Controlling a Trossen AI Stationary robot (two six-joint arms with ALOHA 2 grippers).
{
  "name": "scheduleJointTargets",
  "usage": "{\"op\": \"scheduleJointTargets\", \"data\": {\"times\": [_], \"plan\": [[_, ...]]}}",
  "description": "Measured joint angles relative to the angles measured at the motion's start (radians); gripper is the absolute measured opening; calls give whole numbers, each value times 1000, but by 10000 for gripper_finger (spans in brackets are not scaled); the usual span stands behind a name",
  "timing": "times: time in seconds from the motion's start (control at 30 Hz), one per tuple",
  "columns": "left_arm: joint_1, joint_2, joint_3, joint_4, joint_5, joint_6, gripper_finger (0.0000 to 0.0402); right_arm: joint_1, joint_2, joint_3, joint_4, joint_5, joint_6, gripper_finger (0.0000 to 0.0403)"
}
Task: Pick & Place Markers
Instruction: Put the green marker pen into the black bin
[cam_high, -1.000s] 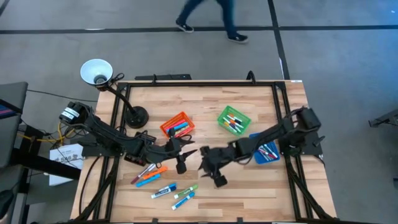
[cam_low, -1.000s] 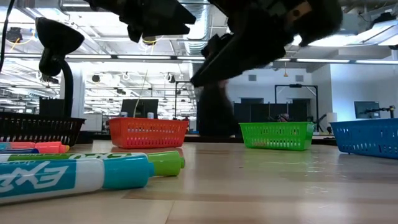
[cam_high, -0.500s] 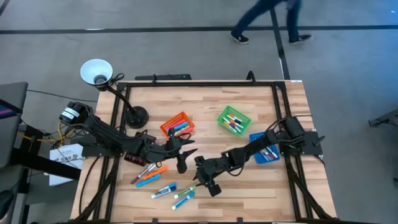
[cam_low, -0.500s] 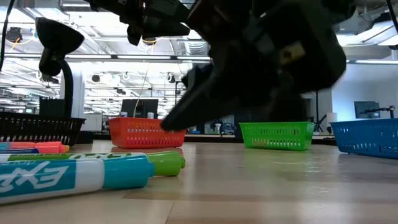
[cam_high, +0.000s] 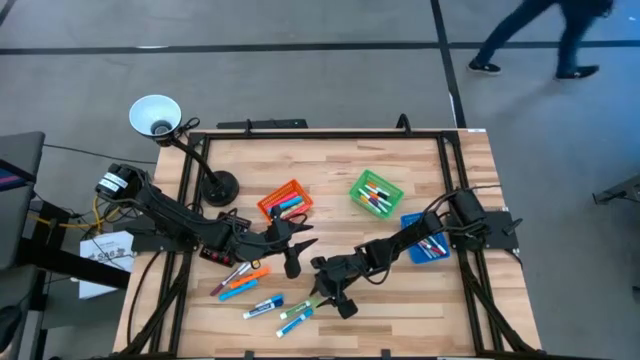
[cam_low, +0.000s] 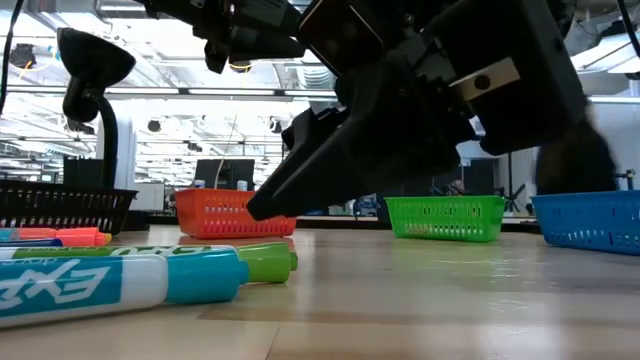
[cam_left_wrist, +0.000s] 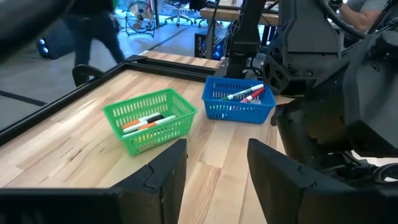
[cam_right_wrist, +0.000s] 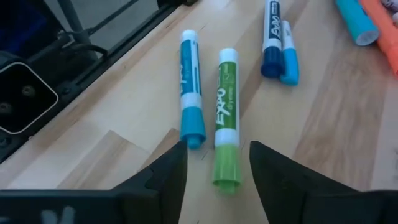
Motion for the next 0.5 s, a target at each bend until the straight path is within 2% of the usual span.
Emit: {"op": "scheduleJointTargets", "data": {"times": [0.2, 0.5], "plan": [[0, 0, 0, 0, 0, 0, 166, 0, 0, 0, -12, 0, -8, 181], [0, 0, 0, 0, 0, 0, 166, 0, 0, 0, -17, 2, -44, 177]]}}
